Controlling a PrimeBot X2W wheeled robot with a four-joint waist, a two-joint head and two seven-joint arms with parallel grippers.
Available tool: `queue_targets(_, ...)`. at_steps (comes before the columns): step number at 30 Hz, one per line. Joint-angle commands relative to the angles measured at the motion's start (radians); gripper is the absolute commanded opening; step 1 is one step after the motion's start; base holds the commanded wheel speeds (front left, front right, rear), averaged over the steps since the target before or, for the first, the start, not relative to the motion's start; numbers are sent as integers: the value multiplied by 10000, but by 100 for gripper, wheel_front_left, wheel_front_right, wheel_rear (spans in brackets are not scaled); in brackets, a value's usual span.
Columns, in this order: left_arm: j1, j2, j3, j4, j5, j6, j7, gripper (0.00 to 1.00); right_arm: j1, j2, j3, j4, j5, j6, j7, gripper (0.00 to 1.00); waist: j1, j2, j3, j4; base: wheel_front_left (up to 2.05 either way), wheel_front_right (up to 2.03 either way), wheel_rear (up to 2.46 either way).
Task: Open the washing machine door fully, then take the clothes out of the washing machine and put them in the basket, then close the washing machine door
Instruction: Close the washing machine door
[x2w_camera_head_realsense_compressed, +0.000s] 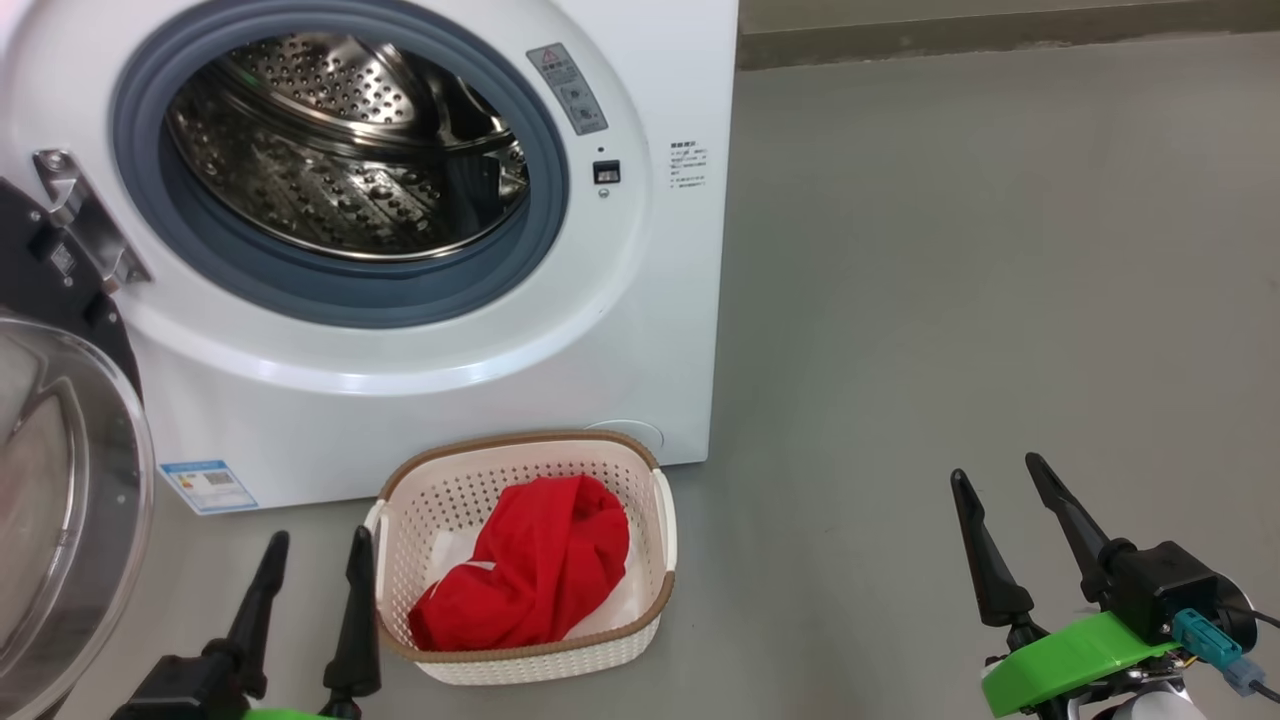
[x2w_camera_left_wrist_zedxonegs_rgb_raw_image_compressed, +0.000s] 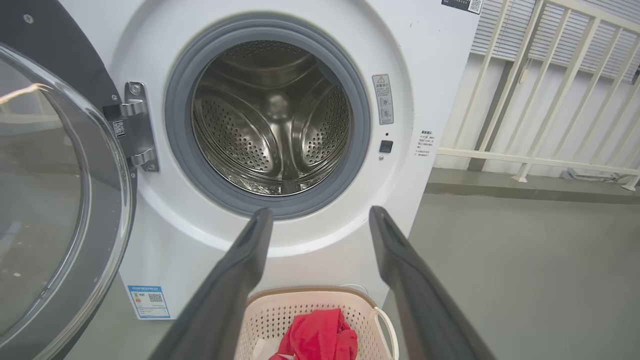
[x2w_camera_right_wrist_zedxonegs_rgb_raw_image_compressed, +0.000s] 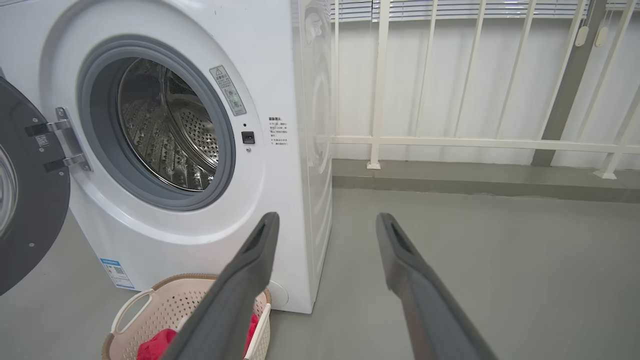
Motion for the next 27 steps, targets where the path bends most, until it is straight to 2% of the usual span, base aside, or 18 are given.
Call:
queue_targets(1,-172,191,324,-310,142,202,-78,100,-219,-74,199,-278,-18,48,-63,100,0,0,38,66,0,0,0)
queue_targets(6,-274,166,375,-433,268,640,-45,100,-193,-103,311,-310,6,48,-63,100,0,0,133,358,0,0,0)
queue_targets(14,-299,139,164,-811,262,684,-13,100,-239,-248,351,-405,38,48,-63,100,0,0,275,976,0,0,0)
queue_targets(27,-120,214,12,-1111,480,1077,158,100,-367,-424,664,-587,56,48,-63,100,0,0,263,2630,0,0,0)
